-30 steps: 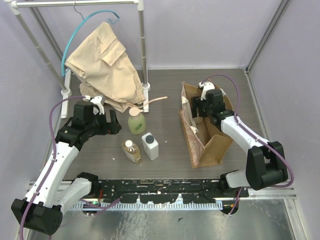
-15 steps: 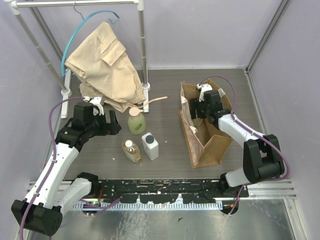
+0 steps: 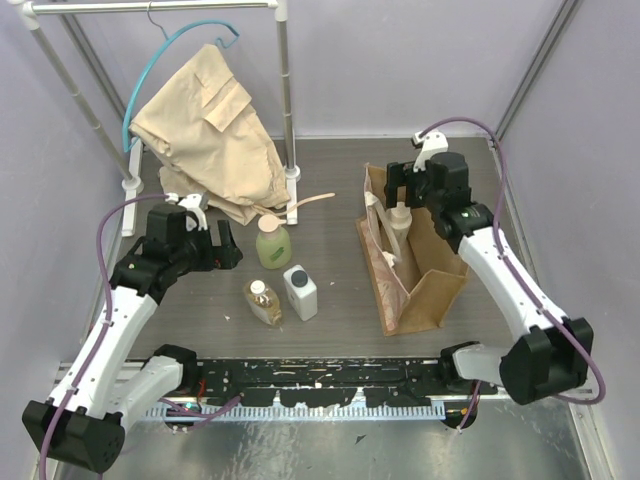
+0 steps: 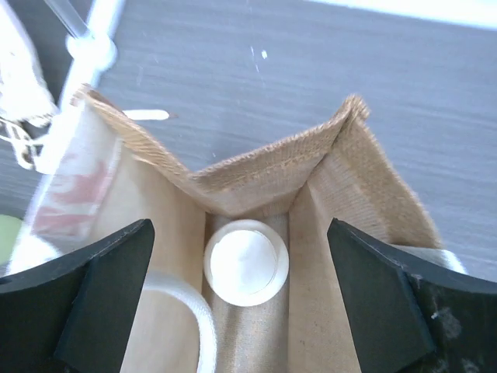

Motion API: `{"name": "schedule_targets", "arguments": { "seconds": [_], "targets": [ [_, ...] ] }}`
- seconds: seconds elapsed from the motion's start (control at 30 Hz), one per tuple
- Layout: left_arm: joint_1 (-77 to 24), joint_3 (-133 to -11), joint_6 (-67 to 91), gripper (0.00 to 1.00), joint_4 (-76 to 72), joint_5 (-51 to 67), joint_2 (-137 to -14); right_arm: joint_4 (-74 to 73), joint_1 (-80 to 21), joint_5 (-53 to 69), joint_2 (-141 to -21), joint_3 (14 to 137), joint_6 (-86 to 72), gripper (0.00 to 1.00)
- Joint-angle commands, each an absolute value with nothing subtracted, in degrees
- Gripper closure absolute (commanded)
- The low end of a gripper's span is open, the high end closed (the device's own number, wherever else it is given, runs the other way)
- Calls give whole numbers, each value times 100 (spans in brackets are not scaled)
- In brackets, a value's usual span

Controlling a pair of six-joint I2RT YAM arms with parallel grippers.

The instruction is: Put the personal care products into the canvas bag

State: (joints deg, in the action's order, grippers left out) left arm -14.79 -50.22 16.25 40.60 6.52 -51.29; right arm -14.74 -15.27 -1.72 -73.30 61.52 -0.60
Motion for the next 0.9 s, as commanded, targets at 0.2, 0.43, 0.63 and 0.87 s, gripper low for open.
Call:
{"name": "schedule_targets", "arguments": {
  "seconds": [0.2,0.43,0.63,0.87],
  "targets": [
    [-1477,-5184,1780,2,3851,808,-5087,-2717,-2741,-125,-6458,7336,-139,0],
    [-1479,-5241,1880,2,3973,1134,-5055,-2485,-4021,-75,-7233,7836,-178,0],
    [-1480,-5440,1955,2,4447,1895,-4772,-2316,-4654,-162,-7976,8045,-140,0],
    [-1478,-5762,1898,2,5237,1803,-4295,-3038,-4875,-78,-8381,8339,-327,0]
  ]
}}
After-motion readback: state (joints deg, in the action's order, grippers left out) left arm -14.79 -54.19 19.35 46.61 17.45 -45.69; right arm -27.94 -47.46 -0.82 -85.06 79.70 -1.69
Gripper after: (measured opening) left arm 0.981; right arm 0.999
